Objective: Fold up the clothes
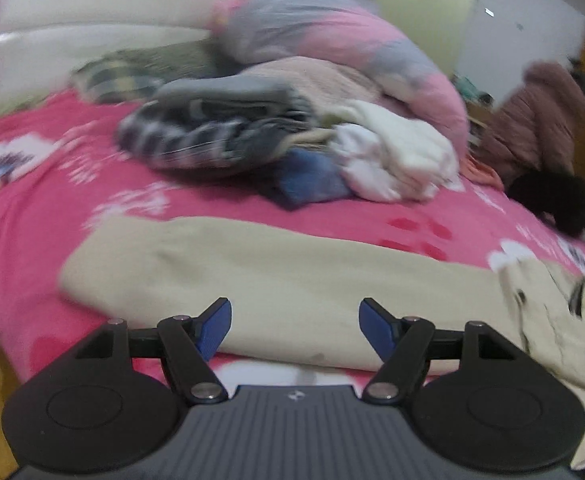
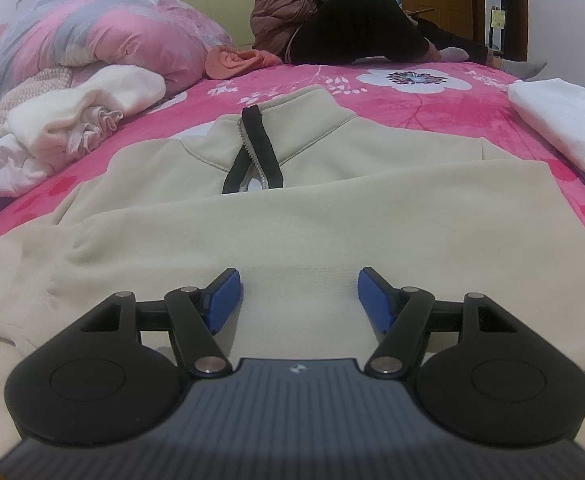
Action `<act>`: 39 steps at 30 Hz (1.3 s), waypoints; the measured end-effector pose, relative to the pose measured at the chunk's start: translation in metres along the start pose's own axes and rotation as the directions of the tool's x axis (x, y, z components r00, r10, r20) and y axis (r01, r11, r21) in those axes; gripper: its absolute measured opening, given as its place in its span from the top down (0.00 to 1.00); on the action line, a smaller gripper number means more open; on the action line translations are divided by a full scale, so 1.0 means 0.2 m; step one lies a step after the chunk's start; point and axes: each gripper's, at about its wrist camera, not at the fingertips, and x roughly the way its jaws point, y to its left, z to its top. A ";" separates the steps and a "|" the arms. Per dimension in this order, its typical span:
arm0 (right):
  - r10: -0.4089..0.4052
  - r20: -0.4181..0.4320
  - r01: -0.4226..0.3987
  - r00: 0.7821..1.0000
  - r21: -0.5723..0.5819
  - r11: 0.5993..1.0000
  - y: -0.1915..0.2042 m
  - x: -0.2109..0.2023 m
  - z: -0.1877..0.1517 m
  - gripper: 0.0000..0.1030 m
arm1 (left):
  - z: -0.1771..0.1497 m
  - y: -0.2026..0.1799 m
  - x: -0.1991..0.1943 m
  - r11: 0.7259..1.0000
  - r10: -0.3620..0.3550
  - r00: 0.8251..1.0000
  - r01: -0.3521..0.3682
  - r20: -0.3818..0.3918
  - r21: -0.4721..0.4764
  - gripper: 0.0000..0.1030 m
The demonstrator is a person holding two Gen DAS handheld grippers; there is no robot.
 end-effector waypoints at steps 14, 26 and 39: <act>0.049 0.023 -0.048 0.999 -0.038 0.998 0.19 -0.19 0.22 0.35 | -0.02 0.48 -0.15 0.971 0.083 0.995 -0.067 0.058 -0.228 0.30; 0.654 -0.181 -0.677 0.735 -0.250 0.692 1.49 -0.43 0.19 0.36 | -0.05 0.63 -0.07 0.949 0.058 0.992 -0.020 0.109 -0.316 0.42; 0.715 -0.474 -0.844 0.513 -0.126 0.522 2.35 -0.28 0.09 0.36 | -0.11 0.68 0.06 0.942 0.036 0.995 -0.003 0.092 -0.336 0.78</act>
